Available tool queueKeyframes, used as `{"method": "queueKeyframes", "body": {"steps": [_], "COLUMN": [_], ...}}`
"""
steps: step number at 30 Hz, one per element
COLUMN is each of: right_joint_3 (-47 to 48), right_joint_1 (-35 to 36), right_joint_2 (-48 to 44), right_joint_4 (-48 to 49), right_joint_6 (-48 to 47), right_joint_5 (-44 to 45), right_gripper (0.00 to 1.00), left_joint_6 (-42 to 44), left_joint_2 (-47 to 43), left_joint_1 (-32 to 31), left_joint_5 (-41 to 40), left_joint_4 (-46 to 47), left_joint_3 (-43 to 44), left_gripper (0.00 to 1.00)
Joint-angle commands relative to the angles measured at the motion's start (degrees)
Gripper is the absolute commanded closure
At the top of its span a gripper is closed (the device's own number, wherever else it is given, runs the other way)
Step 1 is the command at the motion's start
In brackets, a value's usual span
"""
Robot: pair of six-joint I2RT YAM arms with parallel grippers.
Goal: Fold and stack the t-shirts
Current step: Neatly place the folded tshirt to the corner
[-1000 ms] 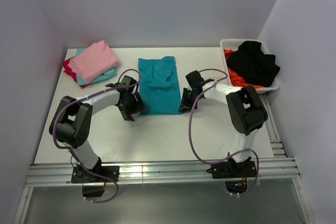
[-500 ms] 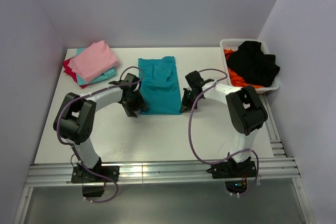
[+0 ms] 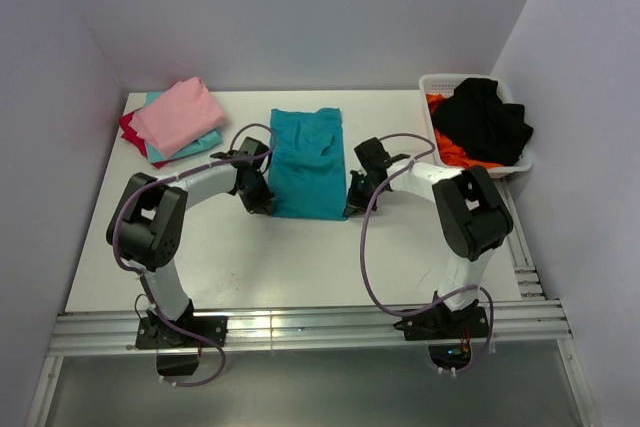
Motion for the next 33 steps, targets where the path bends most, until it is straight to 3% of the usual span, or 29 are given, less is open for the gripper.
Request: {"method": "queueKeyframes", "body": {"steps": [1,10,14,18,24,33], "right_joint_3": [-3.57,-16.13,-19.66,-19.93,-11.15,7.31], "right_joint_1": [0.49,0.58,0.67,1.02,1.02,0.93], "right_joint_2": [-3.41,-18.77,-26.52,-34.43,-38.84,-28.12], "right_joint_4": [-1.37,-4.53,-7.6,-14.45,-22.46,-25.72], "right_joint_6": [-1.17,-3.55,-3.64,-3.2,-3.46,-6.09], "right_joint_5": [2.52,3.84,2.96,3.04,3.75,5.86], "right_gripper": [1.0,1.0,1.0,1.0,1.0,1.0], "left_joint_6": [1.29,5.16,4.63,4.37,3.93,5.51], "left_joint_2": [-2.55,-19.05,-28.38,-35.69,-36.67,-27.44], "left_joint_1": [-0.06,-1.11,-2.78,-2.96,-2.96,-2.52], "left_joint_5": [-2.24,-1.97,-2.24,-2.24,-2.24,-2.24], "left_joint_4": [-0.09,-3.16,-9.91,-17.13,-23.03,-22.33], "left_joint_3": [-1.12,-10.61,-13.69,-11.24,-2.38,9.86], "left_gripper": [1.0,1.0,1.0,1.0,1.0,1.0]}}
